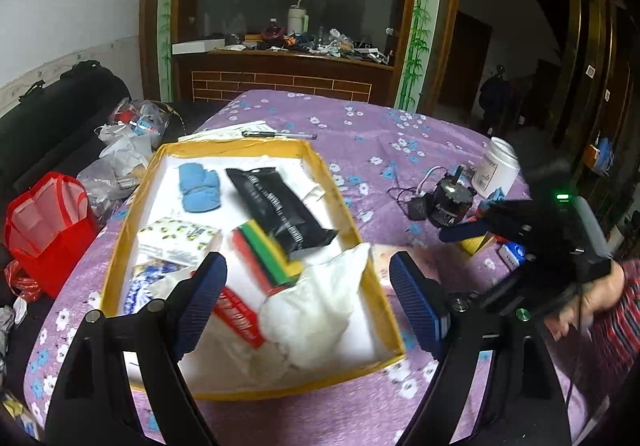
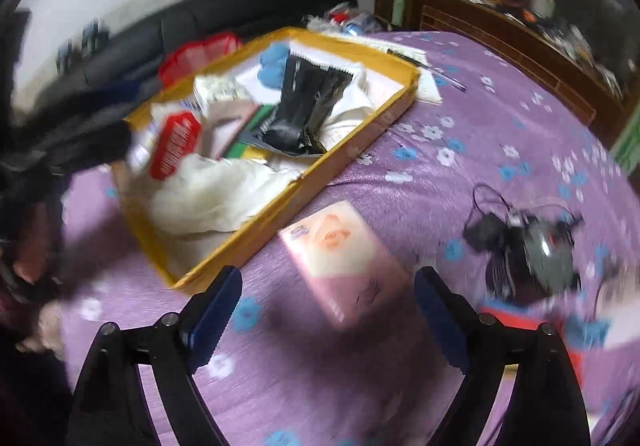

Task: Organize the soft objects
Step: 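Grasp the pink rose-print tissue pack with the right gripper, then grasp the blue Vinda tissue pack with the left gripper while the right gripper holds the pink pack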

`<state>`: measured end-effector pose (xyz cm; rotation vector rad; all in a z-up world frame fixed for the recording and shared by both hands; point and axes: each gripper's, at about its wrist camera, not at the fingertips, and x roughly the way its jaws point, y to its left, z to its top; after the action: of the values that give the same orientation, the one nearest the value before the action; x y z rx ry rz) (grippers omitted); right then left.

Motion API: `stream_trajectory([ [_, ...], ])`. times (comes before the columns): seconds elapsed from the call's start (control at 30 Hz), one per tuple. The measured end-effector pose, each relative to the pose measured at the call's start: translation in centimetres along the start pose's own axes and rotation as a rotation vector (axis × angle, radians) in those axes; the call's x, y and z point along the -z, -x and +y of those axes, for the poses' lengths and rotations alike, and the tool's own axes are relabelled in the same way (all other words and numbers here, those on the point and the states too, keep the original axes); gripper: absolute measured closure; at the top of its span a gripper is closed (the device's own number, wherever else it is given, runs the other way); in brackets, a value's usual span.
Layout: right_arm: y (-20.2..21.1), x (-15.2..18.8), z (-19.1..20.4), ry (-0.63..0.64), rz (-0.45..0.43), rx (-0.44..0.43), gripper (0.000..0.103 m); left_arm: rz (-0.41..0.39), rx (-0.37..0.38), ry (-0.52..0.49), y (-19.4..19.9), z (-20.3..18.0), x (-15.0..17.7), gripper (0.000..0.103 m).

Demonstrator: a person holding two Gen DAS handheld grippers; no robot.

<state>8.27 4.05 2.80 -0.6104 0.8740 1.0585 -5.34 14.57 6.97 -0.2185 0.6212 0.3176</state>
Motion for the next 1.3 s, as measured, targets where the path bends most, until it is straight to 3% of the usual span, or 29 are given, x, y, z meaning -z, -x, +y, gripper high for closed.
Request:
stream_trajectory([
  [0.13, -2.5, -0.7, -0.9, 0.034, 0.054, 0.012, 0.013, -0.002, 0.005, 0.006, 0.4, 1.2, 0.0, 0.019],
  [0.23, -3.4, -1.0, -1.9, -0.009, 0.045, -0.062, 0.014, 0.0, 0.012, 0.006, 0.3, 1.4, 0.0, 0.019],
  [0.37, -5.2, -0.3, -1.0, -0.004, 0.081, -0.038, 0.025, 0.008, 0.018, 0.003, -0.2, 1.1, -0.1, 0.019],
  [0.5, -4.0, 1.0, -0.8, -0.075, 0.038, 0.033, 0.038, 0.016, 0.026, -0.013, -0.4, 0.2, -0.1, 0.019],
  [0.6, -1.2, 2.9, -1.2, -0.17, -0.026, 0.022, 0.039, 0.017, 0.048, -0.029, -0.4, -1.0, -0.1, 0.019],
  [0.77, 6.9, 7.4, -4.7, -0.382, -0.215, 0.051, 0.039, 0.044, 0.094, -0.107, -0.9, -4.8, 0.0, 0.019],
  [0.93, 12.6, 13.0, -9.7, -0.544, -0.352, 0.217, 0.039, 0.095, 0.213, -0.242, -2.1, -11.2, 0.7, 0.019],
  [1.07, 14.2, 16.4, -13.7, -0.687, -0.427, 0.187, 0.039, 0.163, 0.312, -0.387, -4.1, -17.1, 0.8, 0.019],
  [1.3, 17.2, 18.6, -15.5, -0.784, -0.559, 0.145, 0.039, 0.269, 0.437, -0.571, -9.2, -25.3, -0.1, 0.02],
])
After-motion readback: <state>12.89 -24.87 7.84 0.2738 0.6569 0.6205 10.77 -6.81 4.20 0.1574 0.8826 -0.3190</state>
